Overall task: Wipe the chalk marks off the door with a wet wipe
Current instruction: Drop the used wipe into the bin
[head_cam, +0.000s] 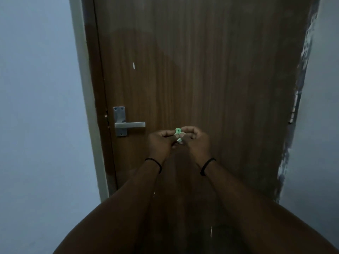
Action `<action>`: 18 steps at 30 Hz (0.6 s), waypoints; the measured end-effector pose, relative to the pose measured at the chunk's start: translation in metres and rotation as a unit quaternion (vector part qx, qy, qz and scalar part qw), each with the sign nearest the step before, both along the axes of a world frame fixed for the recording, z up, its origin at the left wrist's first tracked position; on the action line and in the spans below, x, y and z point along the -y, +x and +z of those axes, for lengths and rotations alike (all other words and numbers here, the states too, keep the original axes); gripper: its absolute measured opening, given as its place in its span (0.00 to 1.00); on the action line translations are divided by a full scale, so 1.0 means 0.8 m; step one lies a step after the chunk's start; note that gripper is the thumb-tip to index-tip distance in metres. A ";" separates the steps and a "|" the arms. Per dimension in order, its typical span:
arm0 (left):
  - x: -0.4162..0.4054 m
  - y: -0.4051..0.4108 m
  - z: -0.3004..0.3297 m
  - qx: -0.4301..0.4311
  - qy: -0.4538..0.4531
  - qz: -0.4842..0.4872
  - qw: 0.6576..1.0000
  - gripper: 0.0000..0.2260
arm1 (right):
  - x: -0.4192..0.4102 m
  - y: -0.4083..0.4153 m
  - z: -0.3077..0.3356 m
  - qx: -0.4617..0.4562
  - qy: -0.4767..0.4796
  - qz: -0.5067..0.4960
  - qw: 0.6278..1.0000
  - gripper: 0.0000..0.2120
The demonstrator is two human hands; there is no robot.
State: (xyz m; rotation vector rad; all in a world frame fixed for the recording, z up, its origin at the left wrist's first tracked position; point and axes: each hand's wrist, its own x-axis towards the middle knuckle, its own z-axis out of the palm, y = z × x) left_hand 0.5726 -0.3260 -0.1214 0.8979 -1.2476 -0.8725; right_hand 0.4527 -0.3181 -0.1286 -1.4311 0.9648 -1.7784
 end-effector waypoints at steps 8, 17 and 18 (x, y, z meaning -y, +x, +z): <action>0.123 -0.123 -0.051 0.001 -0.006 -0.100 0.995 0.07 | 0.104 -0.125 -0.036 0.047 0.083 -0.044 0.994 0.13; 0.146 -0.324 -0.066 0.104 0.153 -0.277 0.943 0.09 | 0.064 -0.308 -0.067 0.126 0.218 -0.208 0.945 0.09; 0.142 -0.343 -0.061 0.123 0.171 -0.297 0.931 0.09 | 0.050 -0.321 -0.063 0.145 0.232 -0.229 0.934 0.09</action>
